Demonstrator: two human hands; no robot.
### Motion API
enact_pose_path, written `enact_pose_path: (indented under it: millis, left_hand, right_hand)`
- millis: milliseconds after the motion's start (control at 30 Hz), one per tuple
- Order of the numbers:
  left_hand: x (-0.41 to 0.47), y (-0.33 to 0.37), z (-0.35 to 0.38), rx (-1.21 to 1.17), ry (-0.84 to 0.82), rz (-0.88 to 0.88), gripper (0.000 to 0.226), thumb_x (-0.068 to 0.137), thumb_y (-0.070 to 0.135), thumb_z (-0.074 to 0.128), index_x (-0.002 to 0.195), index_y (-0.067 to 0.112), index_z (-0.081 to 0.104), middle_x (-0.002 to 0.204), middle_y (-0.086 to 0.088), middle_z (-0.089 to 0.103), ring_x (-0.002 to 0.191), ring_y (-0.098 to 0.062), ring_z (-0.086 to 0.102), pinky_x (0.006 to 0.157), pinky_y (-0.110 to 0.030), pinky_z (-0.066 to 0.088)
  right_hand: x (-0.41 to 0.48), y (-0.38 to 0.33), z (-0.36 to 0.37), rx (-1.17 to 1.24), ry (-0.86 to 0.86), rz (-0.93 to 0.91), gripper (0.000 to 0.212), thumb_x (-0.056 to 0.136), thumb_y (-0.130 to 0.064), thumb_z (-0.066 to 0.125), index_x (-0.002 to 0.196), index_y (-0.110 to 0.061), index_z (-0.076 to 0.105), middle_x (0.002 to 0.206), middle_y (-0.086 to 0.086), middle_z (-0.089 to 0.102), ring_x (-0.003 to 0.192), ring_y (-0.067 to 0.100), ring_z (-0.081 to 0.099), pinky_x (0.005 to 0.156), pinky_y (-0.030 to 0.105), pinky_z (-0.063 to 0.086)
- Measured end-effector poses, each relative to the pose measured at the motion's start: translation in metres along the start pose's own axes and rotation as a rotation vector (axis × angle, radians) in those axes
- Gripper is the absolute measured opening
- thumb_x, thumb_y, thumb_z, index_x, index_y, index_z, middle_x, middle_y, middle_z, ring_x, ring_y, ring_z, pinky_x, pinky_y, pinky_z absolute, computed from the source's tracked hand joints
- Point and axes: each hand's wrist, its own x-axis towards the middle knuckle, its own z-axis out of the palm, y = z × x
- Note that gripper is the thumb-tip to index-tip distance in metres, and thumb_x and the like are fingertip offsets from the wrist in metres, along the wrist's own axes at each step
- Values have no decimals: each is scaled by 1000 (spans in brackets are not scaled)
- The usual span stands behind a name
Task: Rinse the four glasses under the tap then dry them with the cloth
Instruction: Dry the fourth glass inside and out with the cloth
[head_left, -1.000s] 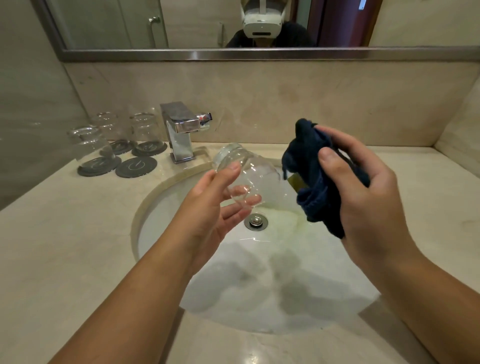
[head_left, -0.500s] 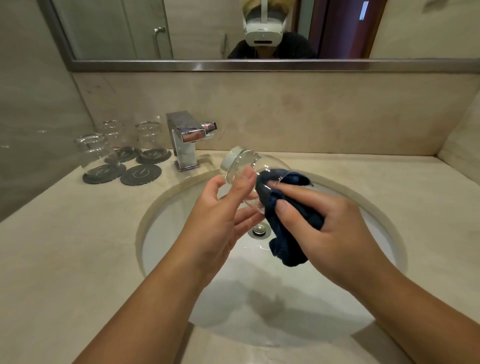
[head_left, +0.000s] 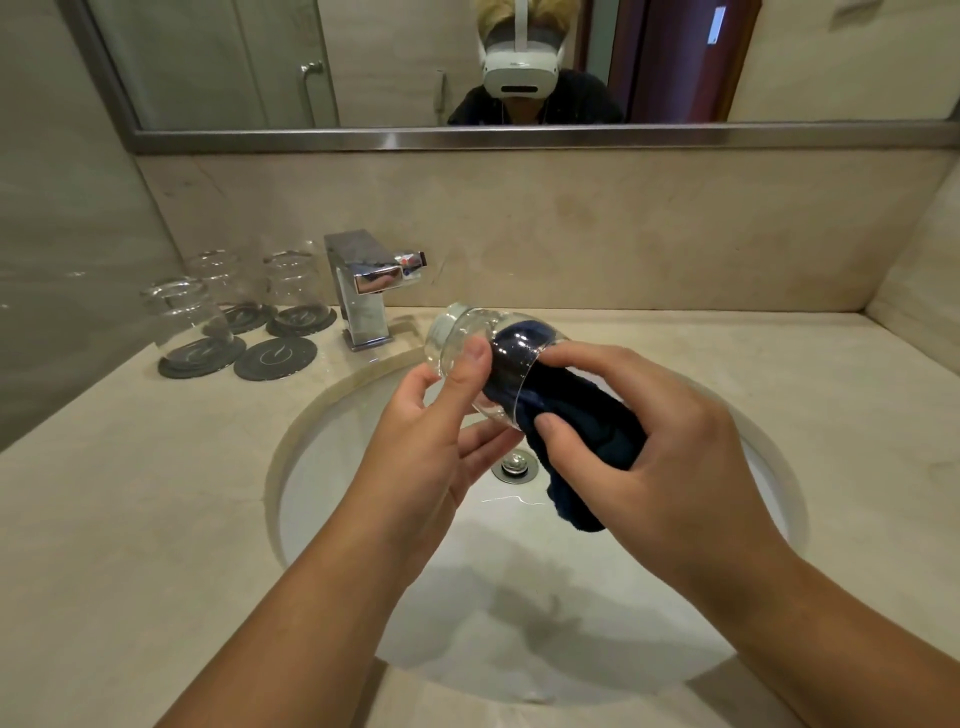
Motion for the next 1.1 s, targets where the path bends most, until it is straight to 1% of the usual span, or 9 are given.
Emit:
enact_pose_path:
  millis: [133,267,467,533,600,700,867,1000,1100]
  left_hand:
    - [-1,0,0,3,-19,-15,69,86,54,76,141,14,62,121,-11,78,116,-38,75,100,-40,62]
    - [-2,-3,0,68,-78,17,70,82,48,78,142,18,56,118,-13,79,112,-34,77,96,-37,63]
    - [0,-8,-1,206,-85,141,84,67,55,88,139,27,55,118,-24,74,103,-30,79,92,-40,64]
    - [1,-9,-2,238,-80,174,91,62,62,89,139,28,55,115,-23,73,102,-33,78,98,-48,63]
    - [2,-10,-3,247,-82,205,98,50,73,95,134,38,58,108,-13,77,100,-26,80,97,-47,62]
    - [2,-8,-3,227,-97,216,75,38,82,92,106,68,64,107,3,79,100,-18,80,86,-33,62]
    - [3,-7,-9,238,-176,193,95,56,69,95,139,40,59,126,-4,76,116,-24,76,91,-31,61]
    - [1,-5,-11,282,-253,171,74,82,58,85,147,38,56,137,-5,72,131,-28,68,115,-51,51]
    - [0,-5,-9,367,-288,146,56,95,54,70,147,42,55,135,1,73,129,-21,68,112,-55,49]
  right_hand:
    - [0,4,3,32,-121,8,51,98,-20,64,146,-36,63,143,-23,64,111,0,70,95,41,61]
    - [1,1,1,44,-284,60,54,102,-23,50,150,-47,54,150,-31,55,108,-12,59,101,40,59]
    - [6,-7,-7,87,-465,153,69,85,-15,55,145,-50,58,104,-46,63,88,-10,67,83,15,50]
    - [8,-10,-9,154,-475,219,72,85,-8,61,142,-52,60,107,-38,70,75,-4,68,66,13,51]
    - [9,-13,-10,290,-506,340,73,88,-1,64,137,-56,62,91,-23,77,51,6,60,46,20,46]
    - [8,-17,-9,444,-504,463,67,86,-12,77,126,-65,64,92,1,80,53,25,58,43,29,42]
    - [6,-16,-9,718,-472,648,57,75,-20,77,119,-55,73,113,1,80,66,25,66,40,27,45]
    - [6,-17,-11,790,-442,707,52,74,-24,82,117,-52,75,118,-3,79,65,21,67,39,24,42]
    - [6,-19,-10,672,-390,686,53,79,-18,92,121,-46,74,108,-8,81,67,19,71,39,24,42]
